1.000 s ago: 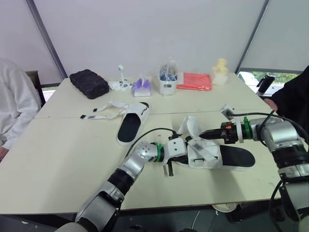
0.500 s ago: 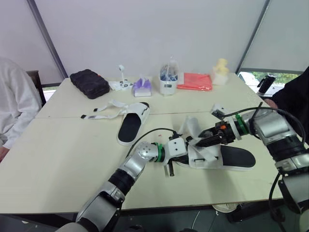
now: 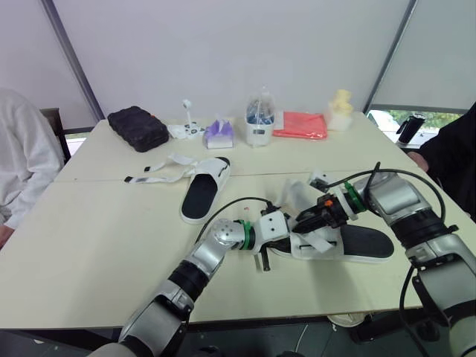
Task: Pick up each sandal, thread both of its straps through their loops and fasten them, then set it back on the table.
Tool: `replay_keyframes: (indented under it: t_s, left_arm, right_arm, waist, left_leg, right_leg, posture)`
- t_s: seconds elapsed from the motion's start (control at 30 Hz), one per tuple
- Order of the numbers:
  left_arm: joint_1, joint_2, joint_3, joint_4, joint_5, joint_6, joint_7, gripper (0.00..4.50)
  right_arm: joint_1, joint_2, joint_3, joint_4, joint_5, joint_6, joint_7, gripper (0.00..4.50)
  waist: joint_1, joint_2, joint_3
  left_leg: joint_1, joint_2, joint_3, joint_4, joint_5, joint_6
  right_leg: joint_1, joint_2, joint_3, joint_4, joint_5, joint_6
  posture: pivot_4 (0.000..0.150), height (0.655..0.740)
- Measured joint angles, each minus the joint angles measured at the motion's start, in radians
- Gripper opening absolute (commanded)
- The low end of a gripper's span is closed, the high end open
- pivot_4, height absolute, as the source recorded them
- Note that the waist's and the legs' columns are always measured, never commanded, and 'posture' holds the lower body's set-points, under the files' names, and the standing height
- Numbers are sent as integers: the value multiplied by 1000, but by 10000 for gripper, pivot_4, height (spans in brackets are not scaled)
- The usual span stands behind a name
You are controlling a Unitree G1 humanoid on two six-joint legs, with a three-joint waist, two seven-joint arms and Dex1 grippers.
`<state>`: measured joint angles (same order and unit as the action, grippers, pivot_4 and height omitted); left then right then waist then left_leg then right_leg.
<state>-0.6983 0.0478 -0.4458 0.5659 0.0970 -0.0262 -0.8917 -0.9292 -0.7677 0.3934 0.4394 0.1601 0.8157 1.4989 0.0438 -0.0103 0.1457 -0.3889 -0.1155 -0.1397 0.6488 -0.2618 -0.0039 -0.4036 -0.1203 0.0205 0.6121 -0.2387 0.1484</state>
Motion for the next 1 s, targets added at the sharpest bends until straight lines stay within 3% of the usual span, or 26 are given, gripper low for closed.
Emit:
replay_keyframes:
  t_s: [0.07,0.6,1.0]
  left_arm:
    - [0,-1,1,1,0,0,0,0]
    - [-2,-6,10,10,0,-1,2,0]
    - [-4,-7,10,14,0,-4,0,0]
  right_arm:
    - [11,-2,2,-15,-7,-23,0,569]
    - [22,-57,-97,-85,40,-1,5,569]
    - [48,-90,-282,-63,89,52,-157,569]
  waist:
    - [0,0,0]
    - [-2,0,0]
    - [-1,0,0]
  left_leg:
    - [0,0,0,0,0,0]
    - [-2,0,0,0,0,0]
    - [-2,0,0,0,0,0]
  right_leg:
    - [0,0,0,0,0,0]
    - [0,0,0,0,0,0]
    - [0,0,0,0,0,0]
  posture:
    - [1500,7400]
    - [1500,7400]
    - [1500,7400]
